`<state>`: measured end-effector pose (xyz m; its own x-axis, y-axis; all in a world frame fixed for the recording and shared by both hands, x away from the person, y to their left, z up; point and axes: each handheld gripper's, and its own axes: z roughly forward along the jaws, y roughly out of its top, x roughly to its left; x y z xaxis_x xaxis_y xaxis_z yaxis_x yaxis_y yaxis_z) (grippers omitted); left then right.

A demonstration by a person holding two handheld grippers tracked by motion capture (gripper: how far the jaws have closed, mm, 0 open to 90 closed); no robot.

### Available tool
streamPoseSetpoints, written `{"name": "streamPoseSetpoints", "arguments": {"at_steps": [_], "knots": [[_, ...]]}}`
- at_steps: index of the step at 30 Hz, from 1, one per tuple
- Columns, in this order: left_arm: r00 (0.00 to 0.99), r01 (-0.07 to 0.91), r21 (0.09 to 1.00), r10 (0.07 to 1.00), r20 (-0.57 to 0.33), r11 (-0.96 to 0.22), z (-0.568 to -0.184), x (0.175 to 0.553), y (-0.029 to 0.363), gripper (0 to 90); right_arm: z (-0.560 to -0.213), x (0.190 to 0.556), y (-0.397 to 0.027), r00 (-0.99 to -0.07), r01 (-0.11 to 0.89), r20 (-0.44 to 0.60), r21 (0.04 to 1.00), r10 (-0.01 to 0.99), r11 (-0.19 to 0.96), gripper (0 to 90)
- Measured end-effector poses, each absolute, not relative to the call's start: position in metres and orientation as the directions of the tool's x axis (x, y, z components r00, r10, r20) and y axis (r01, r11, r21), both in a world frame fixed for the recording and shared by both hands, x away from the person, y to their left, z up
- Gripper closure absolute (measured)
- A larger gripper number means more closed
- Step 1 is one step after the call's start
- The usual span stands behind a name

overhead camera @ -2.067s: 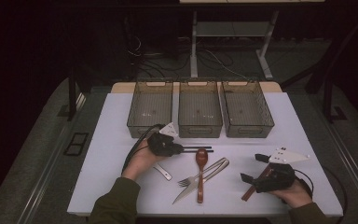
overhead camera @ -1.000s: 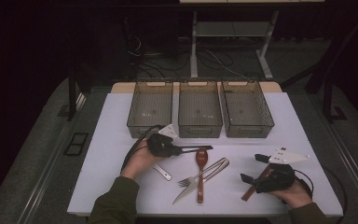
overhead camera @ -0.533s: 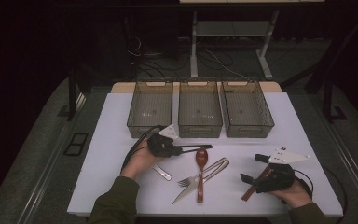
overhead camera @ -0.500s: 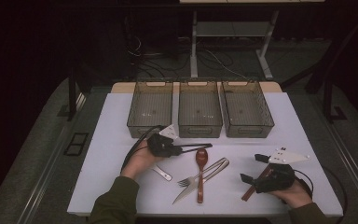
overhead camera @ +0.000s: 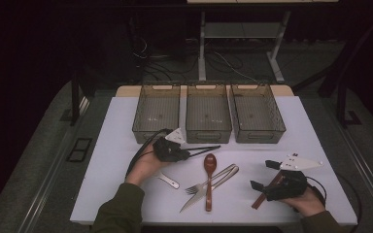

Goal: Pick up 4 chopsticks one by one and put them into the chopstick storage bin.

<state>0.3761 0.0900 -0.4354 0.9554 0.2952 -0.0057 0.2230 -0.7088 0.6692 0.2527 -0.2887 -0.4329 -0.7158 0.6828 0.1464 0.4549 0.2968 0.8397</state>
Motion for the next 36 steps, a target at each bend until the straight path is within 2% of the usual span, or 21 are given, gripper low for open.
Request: {"name": "streamPoseSetpoints", "arguments": {"at_steps": [18,36], "knots": [[0.952,0.199,0.749,0.307,0.006,-0.631,-0.412,0.372,0.081,86.2,-0.433,0.253,-0.289,-0.716,0.455,0.146,0.839,0.683,0.298,3.0],[0.946,0.240,0.781,0.320,-0.054,-0.576,-0.392,0.362,0.089,86.1,-0.433,0.253,-0.290,-0.714,0.456,0.153,0.842,0.684,0.288,3.0]]}}
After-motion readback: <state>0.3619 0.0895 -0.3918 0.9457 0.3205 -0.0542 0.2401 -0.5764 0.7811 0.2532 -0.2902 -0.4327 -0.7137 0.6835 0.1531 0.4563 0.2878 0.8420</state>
